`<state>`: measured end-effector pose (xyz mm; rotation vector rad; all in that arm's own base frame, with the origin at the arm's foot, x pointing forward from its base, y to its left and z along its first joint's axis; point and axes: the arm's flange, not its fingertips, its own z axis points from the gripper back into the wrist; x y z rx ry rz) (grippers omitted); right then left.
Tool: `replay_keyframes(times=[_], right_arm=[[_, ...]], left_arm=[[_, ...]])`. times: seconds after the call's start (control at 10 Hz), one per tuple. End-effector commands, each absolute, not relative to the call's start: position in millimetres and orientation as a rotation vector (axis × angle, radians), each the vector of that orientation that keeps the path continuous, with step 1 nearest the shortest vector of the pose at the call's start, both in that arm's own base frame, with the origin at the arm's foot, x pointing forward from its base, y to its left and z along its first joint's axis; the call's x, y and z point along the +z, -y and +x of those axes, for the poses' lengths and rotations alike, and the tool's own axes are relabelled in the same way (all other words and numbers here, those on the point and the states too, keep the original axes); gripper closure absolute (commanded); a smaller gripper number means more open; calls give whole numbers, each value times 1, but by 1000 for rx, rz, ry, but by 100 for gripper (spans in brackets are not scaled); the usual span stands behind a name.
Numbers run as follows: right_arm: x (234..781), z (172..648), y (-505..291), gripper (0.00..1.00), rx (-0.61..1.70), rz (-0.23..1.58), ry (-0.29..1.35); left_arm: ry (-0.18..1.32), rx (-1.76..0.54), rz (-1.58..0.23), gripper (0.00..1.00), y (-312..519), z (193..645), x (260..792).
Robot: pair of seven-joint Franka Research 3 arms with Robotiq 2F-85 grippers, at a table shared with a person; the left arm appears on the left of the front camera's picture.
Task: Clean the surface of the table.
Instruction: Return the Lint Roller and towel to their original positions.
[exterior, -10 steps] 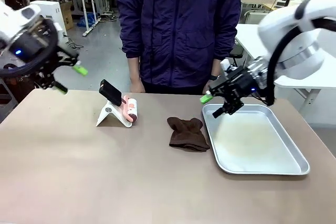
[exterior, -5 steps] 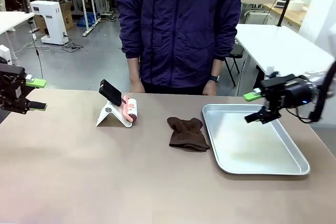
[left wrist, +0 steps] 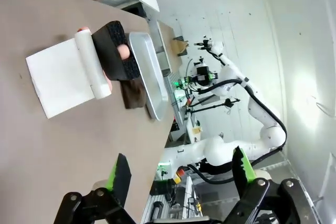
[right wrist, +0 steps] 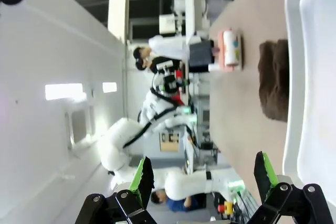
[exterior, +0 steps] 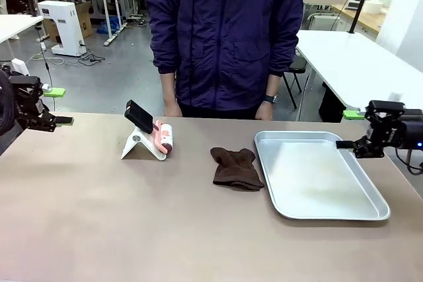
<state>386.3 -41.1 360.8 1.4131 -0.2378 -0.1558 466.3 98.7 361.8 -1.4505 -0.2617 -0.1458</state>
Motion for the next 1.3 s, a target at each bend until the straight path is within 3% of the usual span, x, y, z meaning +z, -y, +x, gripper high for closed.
replay_keyframes(times=[0.0,0.1,1.2], right_arm=[[358,384,18,0,-170,1339,361],[361,386,41,0,-156,1413,238],[361,386,41,0,-156,1413,238]], left_arm=[[152,-159,-1467,0,-106,469,365],[262,-146,-1450,0,-99,466,362],[262,-146,-1450,0,-99,466,362]])
